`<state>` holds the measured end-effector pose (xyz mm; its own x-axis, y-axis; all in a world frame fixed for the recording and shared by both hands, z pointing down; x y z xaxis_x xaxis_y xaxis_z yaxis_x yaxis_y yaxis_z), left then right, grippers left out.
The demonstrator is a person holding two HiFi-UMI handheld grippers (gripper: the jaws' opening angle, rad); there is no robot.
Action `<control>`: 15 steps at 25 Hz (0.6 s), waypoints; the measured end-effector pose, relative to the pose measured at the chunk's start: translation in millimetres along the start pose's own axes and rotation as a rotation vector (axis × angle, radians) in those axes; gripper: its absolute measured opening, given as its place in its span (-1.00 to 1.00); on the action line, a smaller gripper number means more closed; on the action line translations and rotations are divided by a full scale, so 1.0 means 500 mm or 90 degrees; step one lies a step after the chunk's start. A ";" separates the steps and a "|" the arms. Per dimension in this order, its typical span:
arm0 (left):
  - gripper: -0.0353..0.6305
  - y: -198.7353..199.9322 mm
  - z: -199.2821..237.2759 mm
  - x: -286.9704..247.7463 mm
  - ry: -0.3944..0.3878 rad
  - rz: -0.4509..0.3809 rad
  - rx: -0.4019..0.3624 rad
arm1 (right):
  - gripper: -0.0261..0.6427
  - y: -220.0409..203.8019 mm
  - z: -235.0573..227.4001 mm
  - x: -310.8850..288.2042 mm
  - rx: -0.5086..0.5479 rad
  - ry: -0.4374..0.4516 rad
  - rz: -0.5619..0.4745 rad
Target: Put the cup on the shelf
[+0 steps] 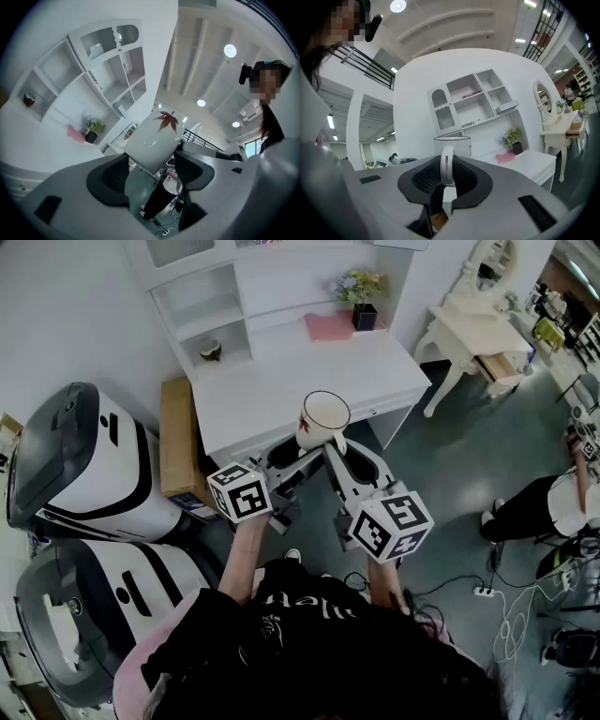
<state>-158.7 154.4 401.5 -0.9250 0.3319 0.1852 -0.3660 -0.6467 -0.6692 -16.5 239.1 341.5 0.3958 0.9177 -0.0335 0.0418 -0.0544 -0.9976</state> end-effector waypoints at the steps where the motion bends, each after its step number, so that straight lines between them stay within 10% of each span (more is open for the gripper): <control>1: 0.04 0.003 0.006 0.000 0.000 0.001 0.002 | -0.67 -0.003 -0.001 -0.006 0.000 -0.001 0.001; 15: 0.04 0.063 0.089 -0.003 -0.015 0.018 0.014 | -0.67 -0.013 -0.005 -0.102 0.008 -0.017 0.012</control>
<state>-173.7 102.9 412.0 -0.9371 0.2973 0.1827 -0.3413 -0.6712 -0.6580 -34.7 191.7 349.7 0.3724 0.9265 -0.0540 0.0233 -0.0675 -0.9974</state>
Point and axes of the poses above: the fingertips, and each gripper's own axes: x backward along the fingers, z to its left, y out of its top, the point moved 9 cm from there along x, backward along the fingers, and after that the axes turned 12 degrees about x, right-handed, at the moved point
